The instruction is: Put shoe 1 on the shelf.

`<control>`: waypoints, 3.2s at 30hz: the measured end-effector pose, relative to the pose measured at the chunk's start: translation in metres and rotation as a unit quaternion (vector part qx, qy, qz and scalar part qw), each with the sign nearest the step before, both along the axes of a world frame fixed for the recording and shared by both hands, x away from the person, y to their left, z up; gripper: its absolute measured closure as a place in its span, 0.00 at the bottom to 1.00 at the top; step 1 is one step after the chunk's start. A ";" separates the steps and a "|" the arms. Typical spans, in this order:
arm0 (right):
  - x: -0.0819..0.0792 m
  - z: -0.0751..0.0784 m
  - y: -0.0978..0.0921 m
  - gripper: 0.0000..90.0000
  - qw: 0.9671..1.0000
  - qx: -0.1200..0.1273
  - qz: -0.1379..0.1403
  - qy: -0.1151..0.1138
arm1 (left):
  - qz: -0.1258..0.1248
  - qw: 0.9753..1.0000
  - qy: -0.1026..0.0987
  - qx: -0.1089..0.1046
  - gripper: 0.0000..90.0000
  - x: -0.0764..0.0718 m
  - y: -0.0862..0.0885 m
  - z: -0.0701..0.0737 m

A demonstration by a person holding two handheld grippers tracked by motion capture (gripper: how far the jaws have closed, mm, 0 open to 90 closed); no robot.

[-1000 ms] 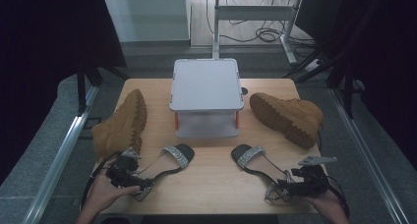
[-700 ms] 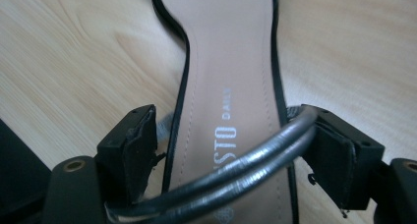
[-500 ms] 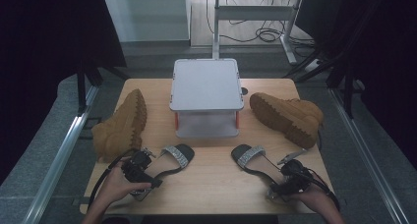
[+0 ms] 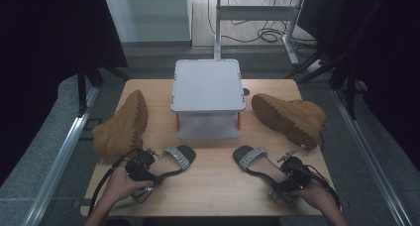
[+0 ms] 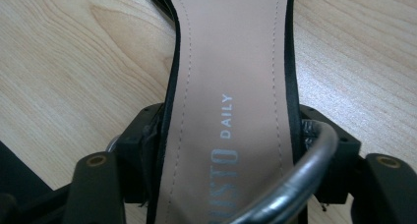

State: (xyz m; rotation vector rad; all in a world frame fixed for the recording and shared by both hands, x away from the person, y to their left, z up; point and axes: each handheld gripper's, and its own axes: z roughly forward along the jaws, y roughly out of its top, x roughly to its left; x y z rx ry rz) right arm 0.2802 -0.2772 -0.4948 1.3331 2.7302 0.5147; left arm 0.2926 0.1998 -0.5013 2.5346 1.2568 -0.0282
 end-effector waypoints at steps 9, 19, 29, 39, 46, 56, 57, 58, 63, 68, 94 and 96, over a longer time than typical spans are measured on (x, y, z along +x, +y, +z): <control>0.001 0.000 -0.007 0.41 1.000 0.024 -0.005 -0.003 | 0.009 1.000 -0.011 -0.022 0.46 -0.002 0.004 -0.001; 0.001 0.004 -0.013 0.41 0.998 0.059 -0.015 -0.011 | 0.018 0.999 -0.028 -0.041 0.46 -0.008 0.008 0.001; 0.001 0.001 -0.006 0.38 1.000 0.015 0.003 -0.003 | 0.018 0.998 -0.032 -0.042 0.47 -0.009 0.011 0.003; 0.022 0.005 0.014 0.29 0.999 -0.023 0.029 0.029 | 0.018 0.998 -0.028 -0.044 0.47 -0.008 0.012 0.000; 0.027 -0.001 0.019 0.34 0.997 -0.049 0.039 0.050 | 0.019 0.998 -0.030 -0.045 0.47 -0.008 0.013 0.000; 0.039 -0.002 0.027 0.35 0.996 -0.044 0.039 0.064 | 0.019 0.998 -0.029 -0.047 0.47 -0.008 0.013 0.000; 0.040 -0.004 0.028 0.35 0.996 -0.047 0.041 0.067 | 0.019 0.998 -0.029 -0.047 0.47 -0.008 0.014 0.000; 0.040 -0.005 0.028 0.36 0.996 -0.049 0.041 0.070 | 0.019 0.998 -0.029 -0.047 0.47 -0.008 0.014 0.000; 0.039 -0.003 0.029 0.45 0.995 -0.062 0.046 0.068 | 0.021 0.998 -0.031 -0.048 0.47 -0.008 0.015 0.000; 0.039 -0.003 0.031 0.46 0.994 -0.070 0.041 0.068 | 0.027 0.998 -0.035 -0.052 0.47 -0.009 0.017 0.001; 0.051 0.021 0.023 0.48 0.999 0.011 0.004 0.038 | 0.053 0.991 -0.064 -0.106 0.47 0.005 0.010 0.016; 0.054 0.024 0.025 0.48 0.999 0.020 0.004 0.039 | 0.054 0.990 -0.066 -0.111 0.47 0.007 0.007 0.017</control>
